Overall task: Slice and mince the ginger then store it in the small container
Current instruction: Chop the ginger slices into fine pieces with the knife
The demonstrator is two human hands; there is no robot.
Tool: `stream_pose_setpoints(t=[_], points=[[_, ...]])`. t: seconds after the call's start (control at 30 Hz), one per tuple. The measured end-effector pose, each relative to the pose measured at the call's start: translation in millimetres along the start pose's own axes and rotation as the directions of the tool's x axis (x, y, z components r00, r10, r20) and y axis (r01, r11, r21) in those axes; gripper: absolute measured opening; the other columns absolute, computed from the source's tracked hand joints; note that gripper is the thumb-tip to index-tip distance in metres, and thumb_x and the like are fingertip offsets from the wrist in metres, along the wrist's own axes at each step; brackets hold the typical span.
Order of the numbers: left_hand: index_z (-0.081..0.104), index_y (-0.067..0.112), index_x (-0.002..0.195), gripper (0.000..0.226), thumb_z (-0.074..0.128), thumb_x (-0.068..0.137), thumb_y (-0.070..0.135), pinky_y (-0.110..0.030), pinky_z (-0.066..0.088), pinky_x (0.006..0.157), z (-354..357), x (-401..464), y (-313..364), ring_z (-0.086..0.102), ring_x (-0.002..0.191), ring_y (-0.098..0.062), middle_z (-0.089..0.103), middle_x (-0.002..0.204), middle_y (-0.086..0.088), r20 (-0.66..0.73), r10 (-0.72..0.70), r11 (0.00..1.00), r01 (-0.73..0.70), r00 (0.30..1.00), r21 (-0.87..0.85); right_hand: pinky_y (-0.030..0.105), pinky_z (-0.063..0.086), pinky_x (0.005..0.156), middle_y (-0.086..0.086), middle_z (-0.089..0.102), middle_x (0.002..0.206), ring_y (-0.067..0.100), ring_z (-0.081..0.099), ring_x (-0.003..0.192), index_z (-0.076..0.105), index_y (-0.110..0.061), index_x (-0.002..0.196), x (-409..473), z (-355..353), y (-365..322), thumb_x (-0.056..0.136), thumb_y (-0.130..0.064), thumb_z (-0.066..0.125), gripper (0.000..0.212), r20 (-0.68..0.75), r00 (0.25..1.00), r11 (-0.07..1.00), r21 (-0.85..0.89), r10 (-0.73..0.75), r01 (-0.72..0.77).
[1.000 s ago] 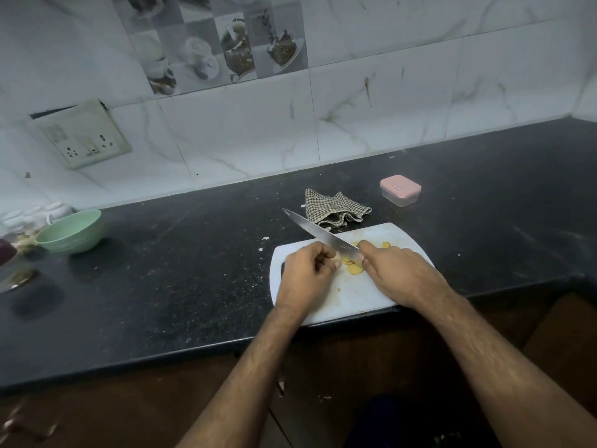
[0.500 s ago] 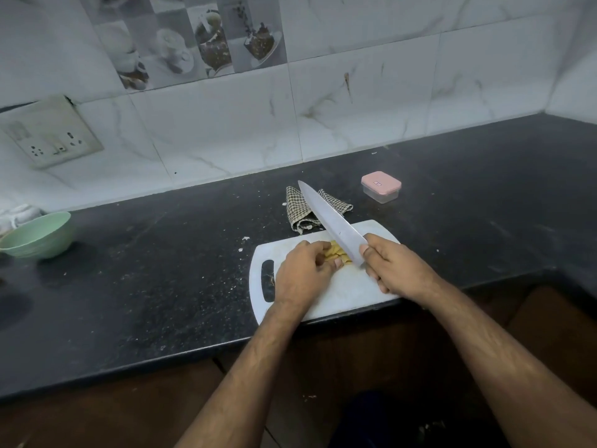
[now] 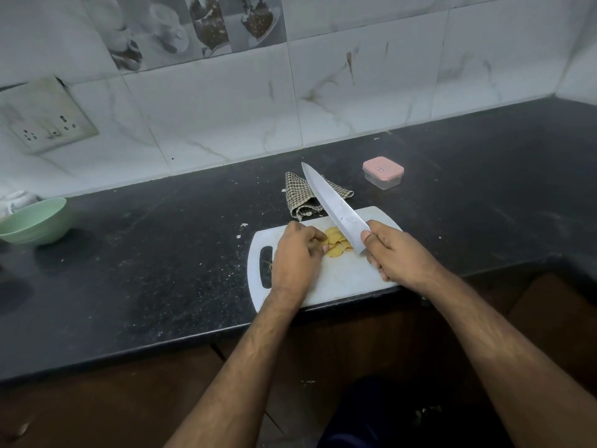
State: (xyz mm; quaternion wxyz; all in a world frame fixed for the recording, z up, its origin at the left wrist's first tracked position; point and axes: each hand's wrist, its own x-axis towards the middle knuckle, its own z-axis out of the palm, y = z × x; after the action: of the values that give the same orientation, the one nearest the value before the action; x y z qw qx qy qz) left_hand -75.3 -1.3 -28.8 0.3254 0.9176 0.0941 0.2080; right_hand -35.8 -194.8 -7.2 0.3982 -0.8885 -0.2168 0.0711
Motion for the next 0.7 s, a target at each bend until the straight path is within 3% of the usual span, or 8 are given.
stream_pose_setpoints(t=[0.23,0.4,0.57,0.7], points=[[0.065,0.021,0.1,0.003,0.064,0.099,0.019,-0.029,0.046,0.07,-0.8,-3.3,3.1,0.057,0.075,-0.008,0.067,0.092,0.011,-0.013,-0.015,0.997,0.014,1.0,-0.073,0.039,0.057,0.066,-0.003,0.062,0.073,0.011,0.058,0.055,0.056,-0.032,0.096,2.5,-0.6,3.6,0.105,-0.046,0.038,0.025,0.037,0.999,0.998,0.062,-0.003,0.001],[0.06,0.019,0.111,0.014,0.056,0.101,0.01,-0.02,0.046,0.07,-2.0,-6.7,1.8,0.06,0.081,-0.003,0.067,0.095,0.008,-0.107,-0.02,0.99,0.004,0.994,-0.144,0.03,0.053,0.062,-0.002,0.059,0.071,0.01,0.055,0.055,0.057,-0.035,0.101,1.7,-0.9,4.7,0.106,-0.043,0.039,0.021,0.059,0.998,0.99,0.14,0.008,-0.016],[0.05,0.022,0.114,0.027,0.052,0.097,0.001,-0.01,0.041,0.068,-5.7,-7.1,-0.1,0.061,0.083,-0.005,0.062,0.094,0.006,-0.115,-0.013,0.981,-0.009,0.993,-0.192,0.033,0.054,0.065,-0.003,0.059,0.071,0.01,0.055,0.055,0.057,-0.039,0.103,2.5,0.4,4.6,0.106,-0.044,0.038,0.02,0.053,0.999,0.989,0.146,-0.002,-0.005],[0.051,0.022,0.112,0.024,0.052,0.098,0.002,-0.013,0.042,0.069,-6.3,-6.8,-5.1,0.059,0.082,-0.005,0.063,0.094,0.006,-0.135,-0.066,0.97,0.032,0.989,-0.239,0.036,0.055,0.066,-0.004,0.059,0.07,0.01,0.056,0.055,0.058,-0.037,0.101,1.6,0.7,5.0,0.106,-0.044,0.038,0.021,0.043,0.999,0.99,0.138,0.0,-0.006]])
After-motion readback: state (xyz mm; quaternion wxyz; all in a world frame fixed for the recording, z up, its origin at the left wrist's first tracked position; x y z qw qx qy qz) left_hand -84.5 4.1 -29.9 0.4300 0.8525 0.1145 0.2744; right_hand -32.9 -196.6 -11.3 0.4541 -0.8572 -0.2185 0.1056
